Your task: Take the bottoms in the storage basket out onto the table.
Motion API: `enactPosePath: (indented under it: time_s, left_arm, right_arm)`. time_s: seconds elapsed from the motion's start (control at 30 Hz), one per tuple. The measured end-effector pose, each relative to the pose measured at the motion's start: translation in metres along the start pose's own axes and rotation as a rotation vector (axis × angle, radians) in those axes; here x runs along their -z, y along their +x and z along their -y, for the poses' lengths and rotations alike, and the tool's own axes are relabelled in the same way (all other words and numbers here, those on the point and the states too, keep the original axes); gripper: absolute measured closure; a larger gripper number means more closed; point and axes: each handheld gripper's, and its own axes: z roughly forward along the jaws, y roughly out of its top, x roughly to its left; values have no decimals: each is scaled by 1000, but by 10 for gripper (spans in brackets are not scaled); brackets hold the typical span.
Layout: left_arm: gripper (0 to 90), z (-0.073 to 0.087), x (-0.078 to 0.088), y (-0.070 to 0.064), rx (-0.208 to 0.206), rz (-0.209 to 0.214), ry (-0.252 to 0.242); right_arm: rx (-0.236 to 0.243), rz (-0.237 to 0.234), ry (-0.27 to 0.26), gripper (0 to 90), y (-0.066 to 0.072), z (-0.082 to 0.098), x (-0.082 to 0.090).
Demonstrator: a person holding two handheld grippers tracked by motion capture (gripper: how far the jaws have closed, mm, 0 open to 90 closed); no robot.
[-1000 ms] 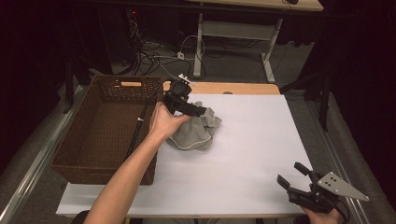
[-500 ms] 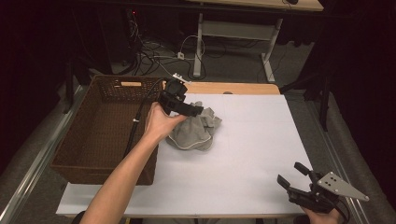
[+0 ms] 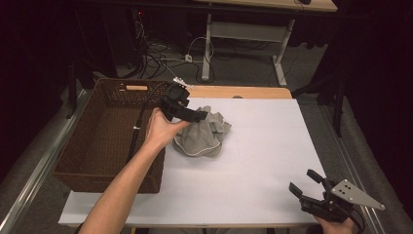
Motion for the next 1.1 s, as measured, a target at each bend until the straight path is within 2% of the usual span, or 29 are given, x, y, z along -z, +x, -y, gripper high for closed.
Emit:
enactPosePath:
  time_s: [0.9, 1.1]
  left_arm:
    - [166, 19, 26, 9, 1, -11, -29]
    - [166, 24, 30, 10, 2, -24, -32]
  right_arm:
    - [1, 1, 0, 211, 0, 0, 0]
    - [1, 1, 0, 211, 0, 0, 0]
